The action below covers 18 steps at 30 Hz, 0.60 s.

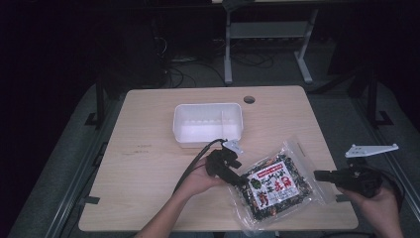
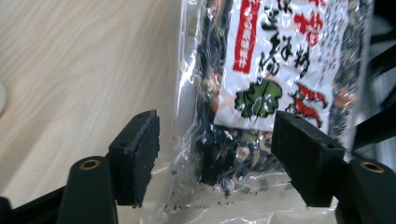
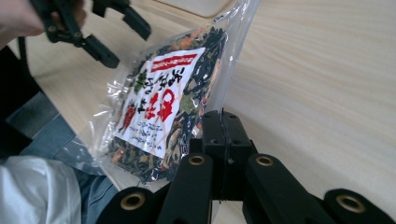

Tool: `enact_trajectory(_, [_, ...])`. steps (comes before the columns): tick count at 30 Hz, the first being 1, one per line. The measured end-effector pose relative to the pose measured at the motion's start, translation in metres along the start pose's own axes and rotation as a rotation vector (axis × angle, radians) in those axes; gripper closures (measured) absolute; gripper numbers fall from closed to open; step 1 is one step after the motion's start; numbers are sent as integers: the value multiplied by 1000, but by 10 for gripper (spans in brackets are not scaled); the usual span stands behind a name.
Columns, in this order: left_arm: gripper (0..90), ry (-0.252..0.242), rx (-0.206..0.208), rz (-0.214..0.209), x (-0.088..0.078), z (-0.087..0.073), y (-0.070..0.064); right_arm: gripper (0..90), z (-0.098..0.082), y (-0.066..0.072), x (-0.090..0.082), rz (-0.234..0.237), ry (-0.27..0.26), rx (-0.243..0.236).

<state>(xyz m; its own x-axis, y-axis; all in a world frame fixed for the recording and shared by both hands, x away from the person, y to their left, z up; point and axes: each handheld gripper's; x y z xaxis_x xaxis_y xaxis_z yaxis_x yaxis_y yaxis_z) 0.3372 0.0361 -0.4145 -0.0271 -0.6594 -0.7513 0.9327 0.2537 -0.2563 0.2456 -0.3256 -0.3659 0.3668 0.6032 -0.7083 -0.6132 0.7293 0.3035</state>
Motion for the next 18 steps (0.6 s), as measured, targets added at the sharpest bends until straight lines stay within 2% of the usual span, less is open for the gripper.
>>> enact_trajectory(1, [308,-15,-8,-24,0,0,2,900,4,3,-3,1,2,-14])
enact_trajectory(2, [297,-21,-19,-36,0,0,3,900,12,9,-7,4,3,-54])
enact_trajectory(4, [292,-27,-30,-59,0,1,6,899,15,11,-9,6,3,-66])
enact_trajectory(5, [282,-35,-40,-76,1,1,8,900,24,17,-11,20,-3,-98])
enact_trajectory(10, [273,-33,-61,-130,2,0,13,900,37,27,-13,22,16,-146])
enact_trajectory(12, [327,-31,-67,-171,2,-1,15,900,46,31,-13,27,9,-163])
enact_trajectory(14, [345,-25,-63,-196,2,-1,15,900,49,31,-12,31,6,-169])
enact_trajectory(15, [419,-23,-57,-195,2,-2,14,900,55,34,-10,23,6,-181])
enact_trajectory(16, [419,-18,-50,-192,1,-2,14,900,55,34,-10,23,6,-181])
enact_trajectory(18, [507,-18,-52,-216,0,-3,14,900,64,35,-7,0,-3,-192])
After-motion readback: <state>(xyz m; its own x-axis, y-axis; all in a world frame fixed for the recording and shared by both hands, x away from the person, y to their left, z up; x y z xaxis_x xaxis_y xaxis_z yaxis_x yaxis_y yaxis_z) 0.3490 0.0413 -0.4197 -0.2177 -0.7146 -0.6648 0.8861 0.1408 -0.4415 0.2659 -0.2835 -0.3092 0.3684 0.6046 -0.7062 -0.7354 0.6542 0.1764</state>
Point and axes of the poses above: each handheld gripper's, and its own axes: x roughly forward along the jaws, z roughly out of its top, y roughly to its left, and after that the axes turned 3 degrees about y, right-handed
